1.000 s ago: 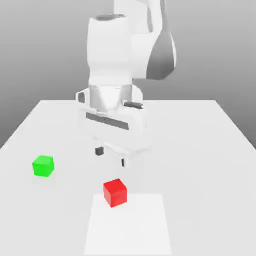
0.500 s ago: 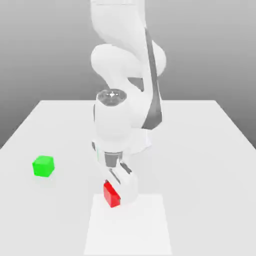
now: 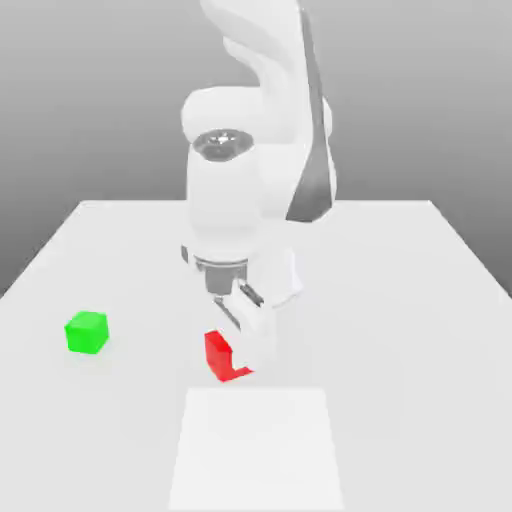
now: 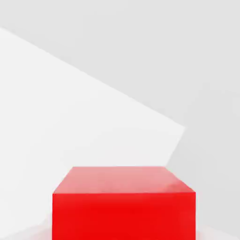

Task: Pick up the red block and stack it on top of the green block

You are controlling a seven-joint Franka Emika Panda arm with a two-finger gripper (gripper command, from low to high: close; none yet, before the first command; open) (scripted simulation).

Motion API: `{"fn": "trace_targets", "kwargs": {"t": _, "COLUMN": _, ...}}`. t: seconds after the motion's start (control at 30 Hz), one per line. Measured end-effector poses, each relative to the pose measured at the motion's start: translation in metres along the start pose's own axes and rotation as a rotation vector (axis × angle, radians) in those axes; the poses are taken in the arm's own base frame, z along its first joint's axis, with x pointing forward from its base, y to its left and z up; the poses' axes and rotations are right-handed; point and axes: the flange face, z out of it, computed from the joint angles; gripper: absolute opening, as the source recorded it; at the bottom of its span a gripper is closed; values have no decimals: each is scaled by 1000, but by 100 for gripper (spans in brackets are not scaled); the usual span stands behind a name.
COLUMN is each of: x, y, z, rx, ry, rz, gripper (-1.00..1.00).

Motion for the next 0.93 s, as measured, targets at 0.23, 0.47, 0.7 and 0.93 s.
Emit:
{"fn": "trace_targets", "kwargs": {"t": 0.23, "x": 143, "y": 5, "z": -21, "rx": 3, "ry": 3, "rz": 371, "gripper": -100}}
{"fn": "trace_targets", "kwargs": {"t": 0.47, "x": 241, "y": 48, "z": -22, "rx": -5, "ry": -14, "rz": 645, "gripper": -100}}
{"fn": "trace_targets", "kwargs": {"t": 0.7, "x": 242, "y": 46, "z": 11, "rx": -4, "ry": -30, "rz": 651, "gripper": -100}}
{"fn": "trace_targets", "kwargs": {"t": 0.93, "x": 243, "y": 51, "z": 36, "rx": -4, "ry": -5, "rz": 654, "gripper": 100}}
